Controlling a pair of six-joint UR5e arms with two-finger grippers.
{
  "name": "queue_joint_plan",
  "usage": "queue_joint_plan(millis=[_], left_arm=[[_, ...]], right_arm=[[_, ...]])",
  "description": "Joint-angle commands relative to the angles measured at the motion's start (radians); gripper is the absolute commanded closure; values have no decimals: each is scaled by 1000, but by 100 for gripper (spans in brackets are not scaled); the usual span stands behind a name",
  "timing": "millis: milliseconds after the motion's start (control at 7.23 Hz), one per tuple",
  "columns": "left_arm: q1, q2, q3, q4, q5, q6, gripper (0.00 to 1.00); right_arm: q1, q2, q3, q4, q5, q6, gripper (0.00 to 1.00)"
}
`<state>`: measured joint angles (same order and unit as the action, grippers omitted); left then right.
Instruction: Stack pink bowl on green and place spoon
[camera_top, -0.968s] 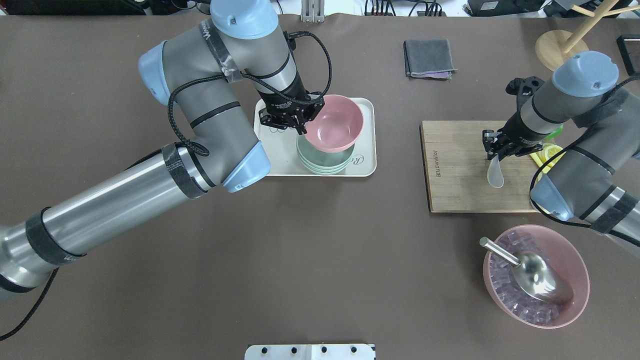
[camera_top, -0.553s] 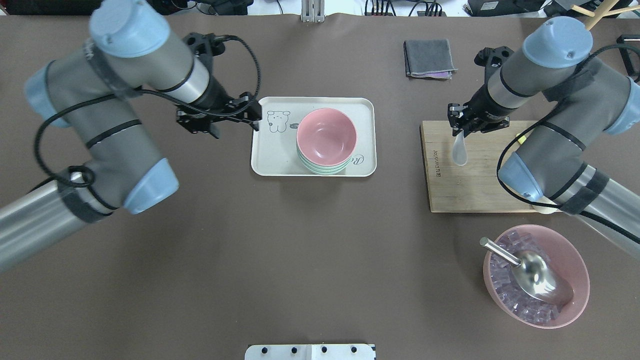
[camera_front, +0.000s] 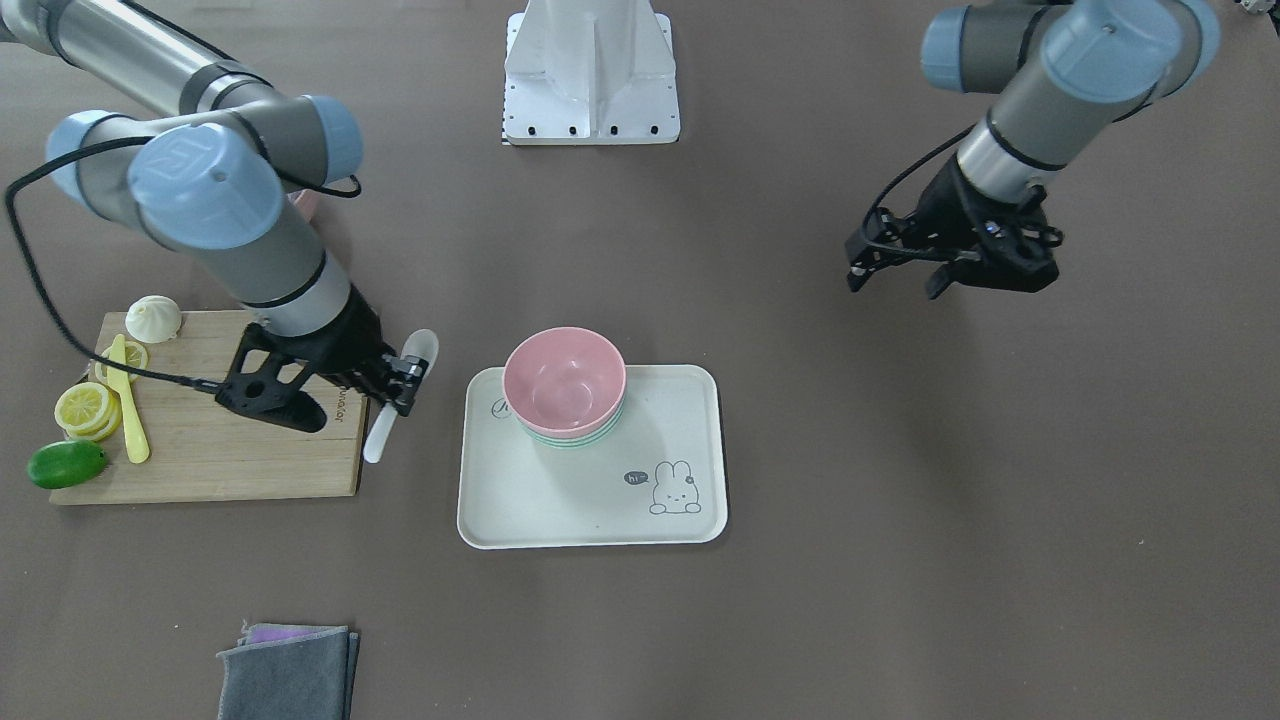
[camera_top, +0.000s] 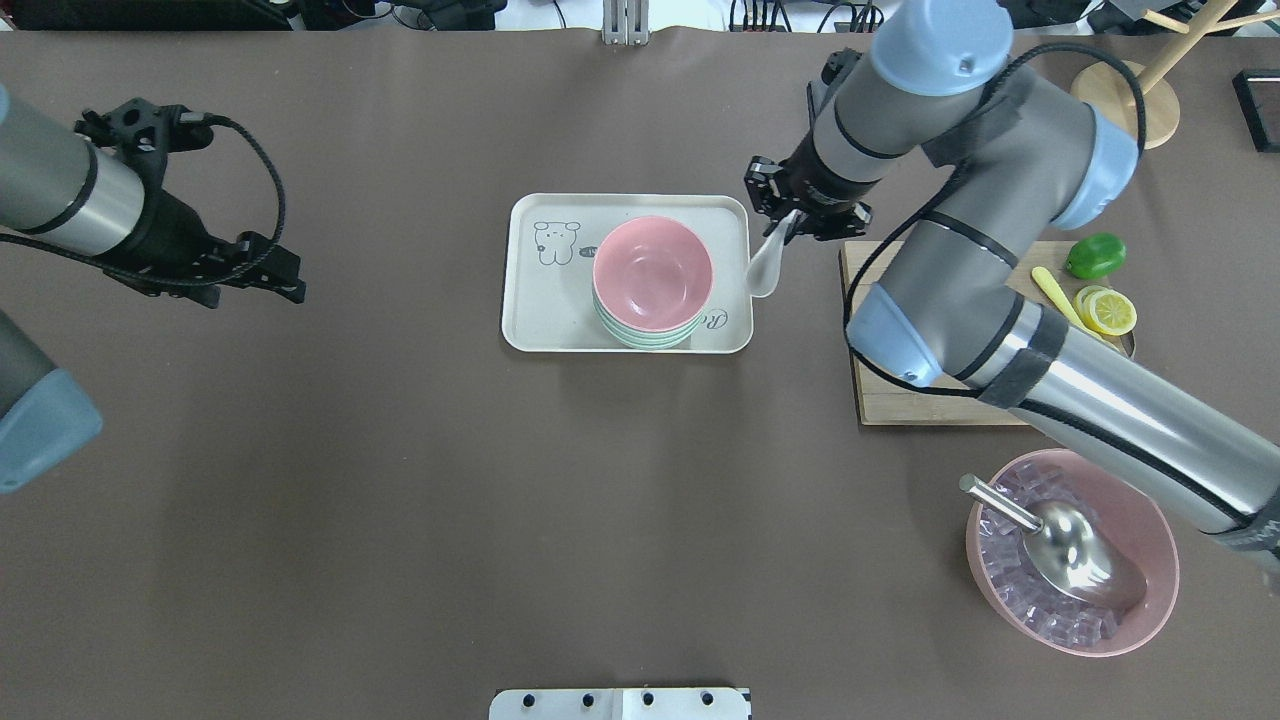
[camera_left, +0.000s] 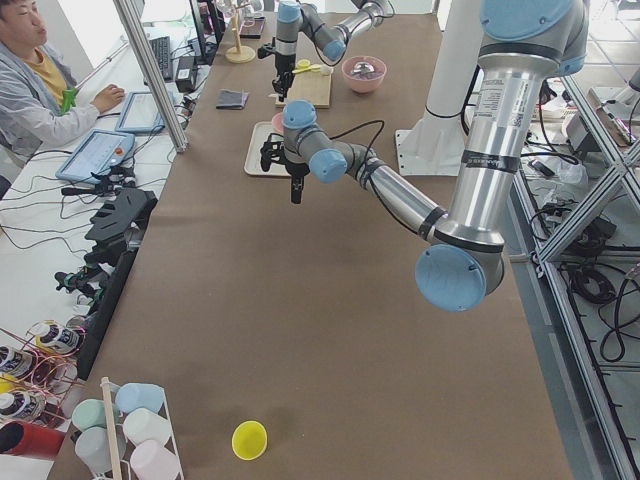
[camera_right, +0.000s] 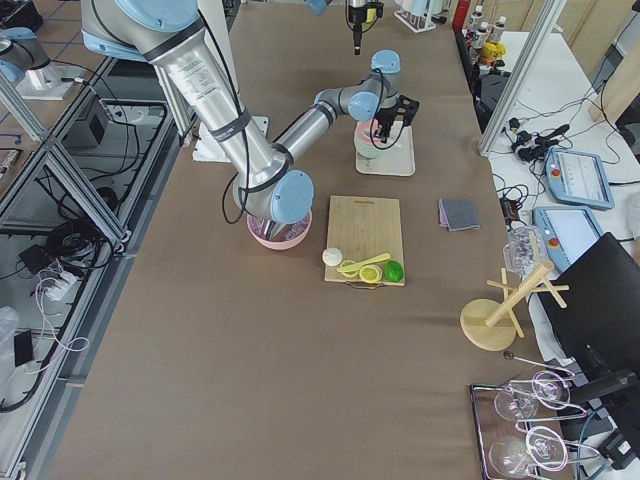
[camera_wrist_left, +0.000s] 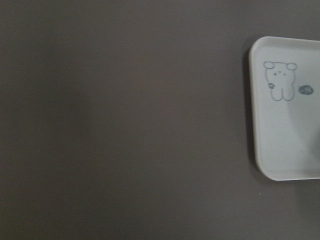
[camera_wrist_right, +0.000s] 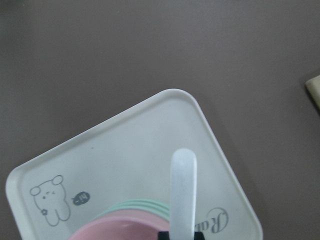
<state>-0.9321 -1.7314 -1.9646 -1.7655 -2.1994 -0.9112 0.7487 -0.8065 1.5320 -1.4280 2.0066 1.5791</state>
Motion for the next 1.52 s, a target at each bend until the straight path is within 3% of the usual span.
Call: queue_joint_plan(millis=[0, 138, 277, 415, 553, 830, 1106, 1245, 1383], left_arm=[[-7, 26, 1, 1, 1, 17, 2], [-7, 26, 4, 1, 1, 17, 2], [-7, 26, 4, 1, 6, 15, 2], [-16, 26, 12, 1, 9, 17, 2], [-46, 68, 9, -2, 0, 23, 2], [-127, 171, 13, 1, 0, 278, 2], [-262, 239, 47, 1, -31, 479, 2], [-322, 240, 102, -2, -139, 590, 2], [-394, 240, 169, -3, -175, 715, 2]], right_arm=[[-35, 78, -56, -12, -40, 71, 100], [-34, 76, -58, -12, -45, 65, 100], [-35, 73, -58, -6, -54, 62, 8], [-35, 69, -55, -8, -49, 58, 0], [-11, -9, -14, -3, -34, 9, 0], [161, -239, 92, -5, 114, -327, 0], [329, -409, 83, -3, 217, -727, 0], [424, -463, 68, -9, 260, -889, 0], [499, -517, 50, -11, 296, -1045, 0]])
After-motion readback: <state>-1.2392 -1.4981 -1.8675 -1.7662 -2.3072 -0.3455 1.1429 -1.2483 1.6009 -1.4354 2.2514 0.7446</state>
